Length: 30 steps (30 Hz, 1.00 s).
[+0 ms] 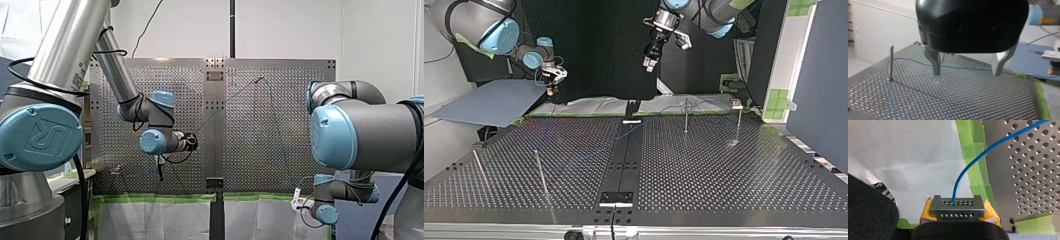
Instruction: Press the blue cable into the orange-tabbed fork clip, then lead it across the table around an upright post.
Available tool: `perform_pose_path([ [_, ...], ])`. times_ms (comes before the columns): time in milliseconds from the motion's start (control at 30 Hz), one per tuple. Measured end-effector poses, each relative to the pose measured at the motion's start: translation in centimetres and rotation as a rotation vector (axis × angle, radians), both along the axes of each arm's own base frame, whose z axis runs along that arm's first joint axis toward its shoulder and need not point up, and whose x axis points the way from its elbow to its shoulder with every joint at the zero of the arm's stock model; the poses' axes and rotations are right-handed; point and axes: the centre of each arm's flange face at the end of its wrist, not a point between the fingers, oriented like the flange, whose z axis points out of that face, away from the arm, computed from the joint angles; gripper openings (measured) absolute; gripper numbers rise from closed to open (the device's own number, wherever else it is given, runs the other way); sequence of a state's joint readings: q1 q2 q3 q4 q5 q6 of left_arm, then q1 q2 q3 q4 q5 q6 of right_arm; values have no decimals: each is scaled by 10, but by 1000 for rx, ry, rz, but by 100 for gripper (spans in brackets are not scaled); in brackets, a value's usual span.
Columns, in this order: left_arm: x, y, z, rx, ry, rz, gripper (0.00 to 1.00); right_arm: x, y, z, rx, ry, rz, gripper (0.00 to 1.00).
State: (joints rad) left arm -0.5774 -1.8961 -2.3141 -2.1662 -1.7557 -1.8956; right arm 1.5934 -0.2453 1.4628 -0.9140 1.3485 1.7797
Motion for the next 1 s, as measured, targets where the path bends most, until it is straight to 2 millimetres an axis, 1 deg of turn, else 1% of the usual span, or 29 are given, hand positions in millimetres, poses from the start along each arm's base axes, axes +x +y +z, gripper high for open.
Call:
perform_pose_path([
  [100,-9,6,-6,14,18,1,100,0,0,0,0,-1,4,0],
  [233,-12,8,-9,19,25,1,100,-1,0,1,0,-1,6,0],
  [1000,-13,9,-9,21,26,1,100,-1,-1,1,0,-1,6,0],
])
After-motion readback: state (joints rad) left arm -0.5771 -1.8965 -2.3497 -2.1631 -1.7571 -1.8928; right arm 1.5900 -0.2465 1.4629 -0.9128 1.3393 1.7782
